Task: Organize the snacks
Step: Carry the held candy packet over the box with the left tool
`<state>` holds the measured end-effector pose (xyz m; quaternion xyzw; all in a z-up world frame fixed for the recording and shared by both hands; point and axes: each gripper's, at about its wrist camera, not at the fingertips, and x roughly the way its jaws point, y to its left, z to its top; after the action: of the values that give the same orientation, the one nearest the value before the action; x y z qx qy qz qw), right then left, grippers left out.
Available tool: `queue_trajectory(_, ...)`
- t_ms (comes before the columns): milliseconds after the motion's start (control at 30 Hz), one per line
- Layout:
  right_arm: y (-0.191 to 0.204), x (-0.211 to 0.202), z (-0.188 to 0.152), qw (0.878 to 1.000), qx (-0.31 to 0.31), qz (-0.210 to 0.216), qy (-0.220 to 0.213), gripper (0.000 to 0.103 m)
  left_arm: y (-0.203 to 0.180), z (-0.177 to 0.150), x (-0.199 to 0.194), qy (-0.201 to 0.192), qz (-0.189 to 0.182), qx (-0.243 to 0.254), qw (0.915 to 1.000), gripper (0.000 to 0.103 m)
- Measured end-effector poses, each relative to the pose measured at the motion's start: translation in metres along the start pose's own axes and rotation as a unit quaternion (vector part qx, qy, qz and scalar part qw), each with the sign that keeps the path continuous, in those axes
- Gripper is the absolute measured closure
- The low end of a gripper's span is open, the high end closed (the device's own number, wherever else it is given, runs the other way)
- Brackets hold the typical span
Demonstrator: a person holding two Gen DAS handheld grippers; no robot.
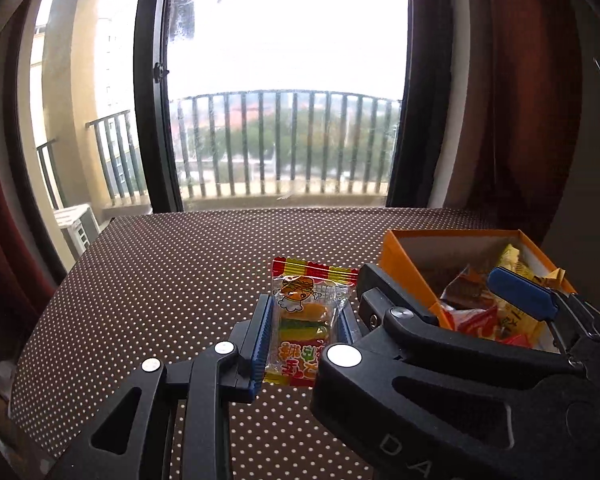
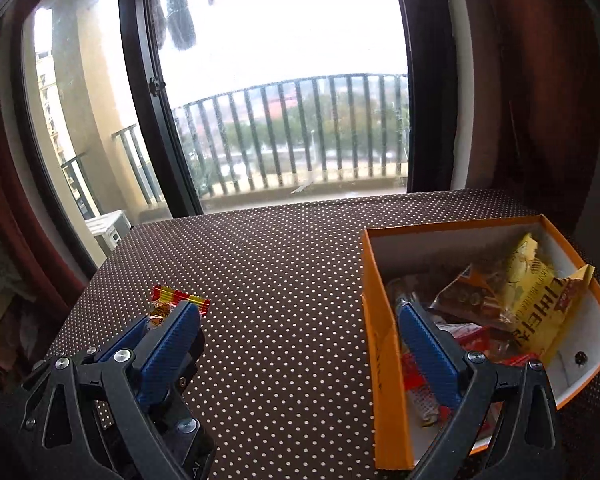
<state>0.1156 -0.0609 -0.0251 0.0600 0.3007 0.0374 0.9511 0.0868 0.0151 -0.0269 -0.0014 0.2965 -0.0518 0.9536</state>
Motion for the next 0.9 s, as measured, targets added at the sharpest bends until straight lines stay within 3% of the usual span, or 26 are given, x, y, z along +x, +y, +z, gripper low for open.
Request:
queue_trajectory(400, -0.085, -0.042, 0.0, 0.999, 0.011, -0.017, -0.029, 0.002, -0.093, 0.005, -0.016, -0.018, -0.033, 0.038, 0.9986, 0.073)
queue_trajectory(900, -0.161, -0.054, 0.009, 0.998, 0.026, -0.042, -0.04, 0.002, -0.16, 0.021, 0.009, -0.014, -0.085, 0.069, 0.9939, 0.073)
